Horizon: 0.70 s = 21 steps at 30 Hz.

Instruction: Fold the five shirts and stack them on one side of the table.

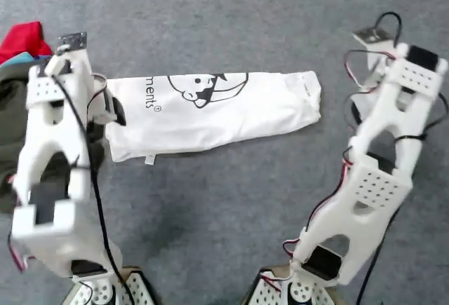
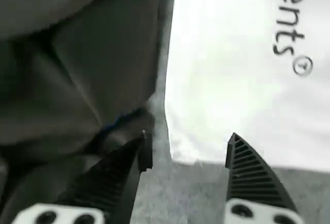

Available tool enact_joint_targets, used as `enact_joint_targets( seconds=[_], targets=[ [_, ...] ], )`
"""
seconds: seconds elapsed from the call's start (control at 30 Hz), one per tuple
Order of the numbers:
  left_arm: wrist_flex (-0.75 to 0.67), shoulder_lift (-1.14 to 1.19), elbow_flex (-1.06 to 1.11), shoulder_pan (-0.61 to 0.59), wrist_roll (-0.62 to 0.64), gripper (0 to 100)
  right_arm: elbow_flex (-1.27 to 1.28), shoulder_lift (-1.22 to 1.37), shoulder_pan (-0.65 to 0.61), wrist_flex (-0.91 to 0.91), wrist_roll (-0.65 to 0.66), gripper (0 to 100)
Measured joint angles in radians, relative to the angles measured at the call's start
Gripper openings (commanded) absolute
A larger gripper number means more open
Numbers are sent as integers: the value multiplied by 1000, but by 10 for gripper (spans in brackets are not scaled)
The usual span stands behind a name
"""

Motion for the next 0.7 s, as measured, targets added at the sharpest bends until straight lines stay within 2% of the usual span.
enact_joint_targets(
  seconds=[0.13,0.3,0.43,0.7],
  targets=[
    [2,186,-178,-2,3,246,11,0,25,-11,26,13],
    [48,305,-391,8,5,241,17,0,26,-38,26,14],
    [57,387,-474,8,5,195,17,0,25,-40,26,14],
    [60,535,-525,8,5,237,17,0,15,-40,5,14]
  ],
)
